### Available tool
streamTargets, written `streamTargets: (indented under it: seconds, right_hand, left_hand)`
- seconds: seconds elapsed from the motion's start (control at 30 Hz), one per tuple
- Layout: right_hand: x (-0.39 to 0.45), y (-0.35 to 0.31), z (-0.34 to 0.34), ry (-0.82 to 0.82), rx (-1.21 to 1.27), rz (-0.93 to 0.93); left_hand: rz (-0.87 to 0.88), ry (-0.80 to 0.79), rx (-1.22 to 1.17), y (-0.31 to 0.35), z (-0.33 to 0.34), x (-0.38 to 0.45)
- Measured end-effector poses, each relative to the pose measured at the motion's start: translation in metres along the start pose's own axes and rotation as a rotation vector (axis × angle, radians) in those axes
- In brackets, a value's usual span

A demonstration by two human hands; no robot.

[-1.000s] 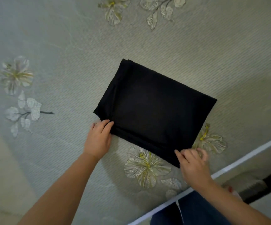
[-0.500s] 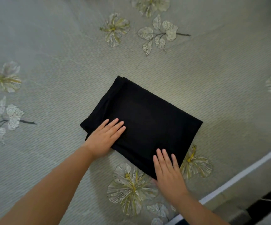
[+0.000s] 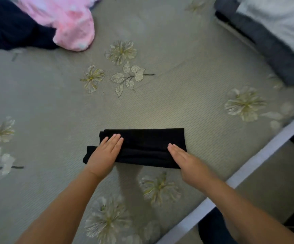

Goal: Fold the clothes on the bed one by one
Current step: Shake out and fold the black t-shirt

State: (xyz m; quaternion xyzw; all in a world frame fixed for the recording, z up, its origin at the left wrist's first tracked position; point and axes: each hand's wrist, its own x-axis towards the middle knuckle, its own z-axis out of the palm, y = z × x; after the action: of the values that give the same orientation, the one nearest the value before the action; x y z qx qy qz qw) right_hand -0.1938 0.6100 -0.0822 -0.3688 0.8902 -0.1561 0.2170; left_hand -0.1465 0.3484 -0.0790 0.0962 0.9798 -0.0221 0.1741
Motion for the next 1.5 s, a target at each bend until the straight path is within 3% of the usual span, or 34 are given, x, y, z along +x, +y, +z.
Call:
streamTargets:
  seconds: [0.1,0.27,0.47,0.67,1.0,1.1,1.13,1.2,1.3,1.37,1.43,1.5]
  right_hand:
    - [-0.034,0.067,-0.061,0.175,0.043,0.072]
    - [-0.105,0.169,-0.164,0.222,0.108,0.28]
    - [-0.169,0.252,-0.269,0.354,0.07,0.356]
    - [-0.164,0.312,-0.342,0.425,-0.025,0.408]
    - [-0.07,0.384,-0.527,0.86,-0.178,0.495]
    - [-0.042,0.404,-0.516,0.942,-0.285,0.389]
    - [-0.034,0.409,-0.503,0.921,-0.289,0.375]
    - [-0.013,0.422,-0.469,0.824,-0.338,0.355]
    - [0.016,0.436,-0.398,0.352,-0.256,0.425]
    - [0.023,0.443,-0.357,0.109,-0.152,0.455]
    - [0.029,0.45,-0.339,0.082,-0.13,0.453]
    - [0.031,0.461,-0.335,0.237,-0.18,0.413]
  left_hand:
    - [0.004,-0.021,-0.037,0.054,-0.056,0.061]
    - [0.131,0.085,-0.059,0.164,-0.156,0.155]
    - [0.244,0.189,-0.038,0.256,-0.257,0.24]
    - [0.306,0.279,0.029,0.289,-0.338,0.322]
    - [0.329,0.636,0.042,0.266,-0.512,0.503]
    - [0.463,0.786,0.116,0.252,-0.511,0.538]
    - [0.446,0.759,0.138,0.247,-0.498,0.546]
    - [0.279,0.533,0.142,0.238,-0.456,0.56]
    - [0.06,0.172,0.102,0.242,-0.376,0.573]
    - [0.053,0.027,0.025,0.258,-0.328,0.57]
    - [0.08,0.019,-0.103,0.271,-0.293,0.566]
    - [0.052,0.115,-0.236,0.281,-0.275,0.563]
